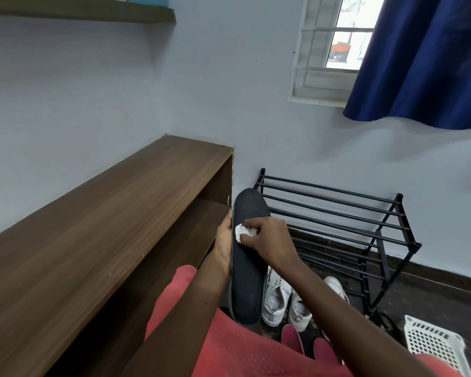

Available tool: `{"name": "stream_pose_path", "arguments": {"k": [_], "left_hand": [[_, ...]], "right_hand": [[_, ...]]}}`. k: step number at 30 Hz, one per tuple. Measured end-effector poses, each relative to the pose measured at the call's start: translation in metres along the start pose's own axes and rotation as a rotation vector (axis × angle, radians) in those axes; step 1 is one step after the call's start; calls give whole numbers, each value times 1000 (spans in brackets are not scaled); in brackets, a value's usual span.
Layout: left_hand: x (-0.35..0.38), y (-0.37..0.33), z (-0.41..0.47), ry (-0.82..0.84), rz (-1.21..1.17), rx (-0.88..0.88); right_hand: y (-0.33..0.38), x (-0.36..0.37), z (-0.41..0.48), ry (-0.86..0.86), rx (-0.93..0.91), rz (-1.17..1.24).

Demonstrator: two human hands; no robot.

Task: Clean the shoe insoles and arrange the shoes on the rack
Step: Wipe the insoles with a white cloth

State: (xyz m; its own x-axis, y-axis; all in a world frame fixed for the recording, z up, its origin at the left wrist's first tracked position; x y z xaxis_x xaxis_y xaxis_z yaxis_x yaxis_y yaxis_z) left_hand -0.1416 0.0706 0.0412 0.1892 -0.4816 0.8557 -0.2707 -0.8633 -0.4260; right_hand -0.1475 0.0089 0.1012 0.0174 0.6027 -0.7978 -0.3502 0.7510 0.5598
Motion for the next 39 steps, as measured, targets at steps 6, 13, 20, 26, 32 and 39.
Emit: {"name": "stream_pose_path", "arguments": {"k": [6, 13, 20, 26, 32, 39], "left_hand": [[4, -1, -3, 34, 34, -19], [-6, -9, 0, -17, 88, 12], [0, 16, -2, 12, 53, -84], [-38, -12, 12, -257, 290, 81], [-21, 0, 13, -78, 226, 11], [-4, 31, 1, 113, 132, -197]], "right_hand": [[-1, -11, 3, -40, 17, -38], [18, 1, 6, 101, -51, -10], [11, -15, 30, -25, 3, -35], [17, 9, 3, 237, -66, -50], [2, 5, 6, 94, 33, 87], [-15, -27, 40, -219, 134, 126]]}}
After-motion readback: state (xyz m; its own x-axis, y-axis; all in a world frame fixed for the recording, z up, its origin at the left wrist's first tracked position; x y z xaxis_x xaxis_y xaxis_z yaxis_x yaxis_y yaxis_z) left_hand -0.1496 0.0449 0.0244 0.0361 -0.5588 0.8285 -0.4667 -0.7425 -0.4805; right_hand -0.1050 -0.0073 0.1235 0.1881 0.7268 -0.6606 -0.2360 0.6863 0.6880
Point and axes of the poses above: each hand's wrist, its own z-axis towards the middle knuckle, its own x-axis out of the palm, y = z × x, the point moved 8 cm from there along z, towards the middle knuckle, and after that the axes turned 4 degrees about -z, right-handed, at the moved point
